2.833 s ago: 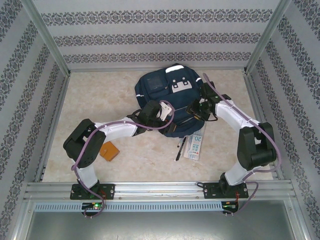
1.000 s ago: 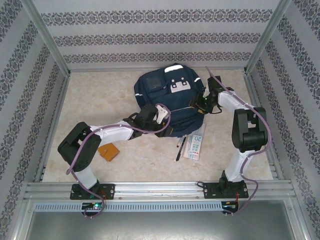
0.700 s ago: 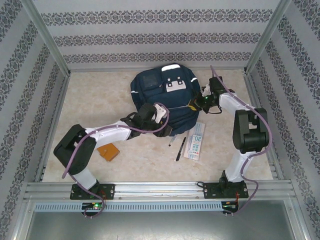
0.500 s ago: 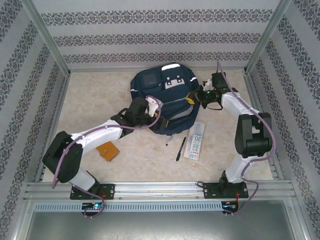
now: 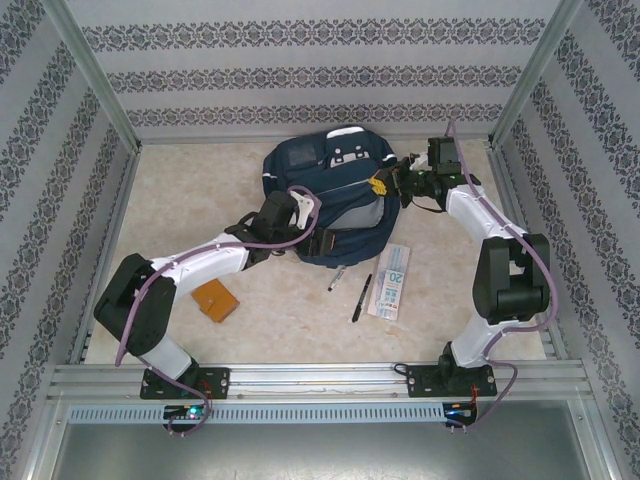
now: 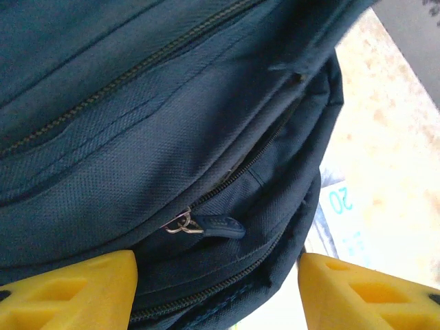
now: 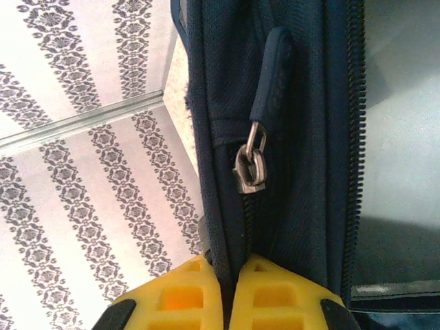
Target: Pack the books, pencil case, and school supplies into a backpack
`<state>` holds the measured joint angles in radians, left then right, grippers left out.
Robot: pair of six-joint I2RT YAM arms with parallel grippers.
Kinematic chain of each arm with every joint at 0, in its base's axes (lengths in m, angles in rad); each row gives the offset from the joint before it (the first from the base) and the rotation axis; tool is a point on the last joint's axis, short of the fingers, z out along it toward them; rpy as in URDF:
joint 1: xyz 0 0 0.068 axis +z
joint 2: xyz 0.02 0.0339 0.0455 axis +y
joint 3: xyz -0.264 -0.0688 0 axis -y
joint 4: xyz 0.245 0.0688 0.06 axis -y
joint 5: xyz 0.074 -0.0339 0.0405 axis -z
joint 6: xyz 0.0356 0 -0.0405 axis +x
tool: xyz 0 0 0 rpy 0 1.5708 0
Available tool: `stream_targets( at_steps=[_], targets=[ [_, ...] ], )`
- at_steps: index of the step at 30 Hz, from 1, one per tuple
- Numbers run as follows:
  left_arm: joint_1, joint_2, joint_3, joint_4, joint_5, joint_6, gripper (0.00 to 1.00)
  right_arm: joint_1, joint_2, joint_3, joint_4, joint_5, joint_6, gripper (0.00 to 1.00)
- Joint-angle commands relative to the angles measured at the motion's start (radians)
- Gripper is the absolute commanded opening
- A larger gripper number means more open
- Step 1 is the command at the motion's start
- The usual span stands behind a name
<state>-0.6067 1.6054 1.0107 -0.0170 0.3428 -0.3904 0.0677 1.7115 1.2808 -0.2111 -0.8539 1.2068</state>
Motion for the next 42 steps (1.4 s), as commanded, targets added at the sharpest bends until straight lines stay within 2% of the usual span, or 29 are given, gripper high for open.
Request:
stream_targets(
  at_steps=[1, 7, 14, 18, 21, 25, 26, 30, 34, 37, 40, 42],
  targets=[
    [-0.003, 0.01, 0.019, -0.021, -0.043, -0.181, 0.63, -0.006, -0.063, 0.054, 0.1, -0.024, 0.056, 0.0],
    [-0.02, 0.051, 0.065, -0.02, -0.138, -0.303, 0.57, 0.006, -0.102, 0.058, 0.094, -0.013, 0.064, 0.0],
    [-0.051, 0.099, 0.094, 0.024, -0.088, -0.325, 0.51, 0.009, -0.108, 0.068, 0.08, -0.011, 0.063, 0.0],
    [-0.062, 0.114, 0.111, 0.019, -0.095, -0.323, 0.43, 0.013, -0.115, 0.07, 0.076, -0.008, 0.062, 0.0],
    [-0.062, 0.131, 0.123, 0.003, -0.095, -0.32, 0.28, 0.013, -0.116, 0.078, 0.068, -0.01, 0.058, 0.0],
    [-0.061, 0.09, 0.091, 0.02, -0.104, -0.205, 0.02, -0.005, -0.102, 0.109, 0.009, -0.021, -0.013, 0.0],
    [-0.059, 0.069, 0.074, 0.024, -0.123, -0.173, 0.0, -0.013, -0.097, 0.119, -0.022, -0.025, -0.041, 0.0],
    [-0.021, -0.028, -0.011, 0.018, -0.124, -0.011, 0.0, -0.054, -0.078, 0.147, -0.145, -0.026, -0.166, 0.0],
    [0.093, -0.087, -0.099, -0.001, -0.074, 0.106, 0.0, -0.087, -0.067, 0.155, -0.188, -0.064, -0.218, 0.0],
    [0.153, -0.079, -0.108, -0.024, -0.091, 0.191, 0.0, -0.098, -0.054, 0.17, -0.214, -0.102, -0.248, 0.0],
    [0.173, -0.048, -0.1, 0.003, -0.109, 0.269, 0.0, -0.101, -0.044, 0.167, -0.215, -0.127, -0.252, 0.0],
    [0.174, -0.025, -0.11, 0.06, -0.069, 0.334, 0.0, -0.103, -0.04, 0.166, -0.214, -0.133, -0.253, 0.0]
  ],
)
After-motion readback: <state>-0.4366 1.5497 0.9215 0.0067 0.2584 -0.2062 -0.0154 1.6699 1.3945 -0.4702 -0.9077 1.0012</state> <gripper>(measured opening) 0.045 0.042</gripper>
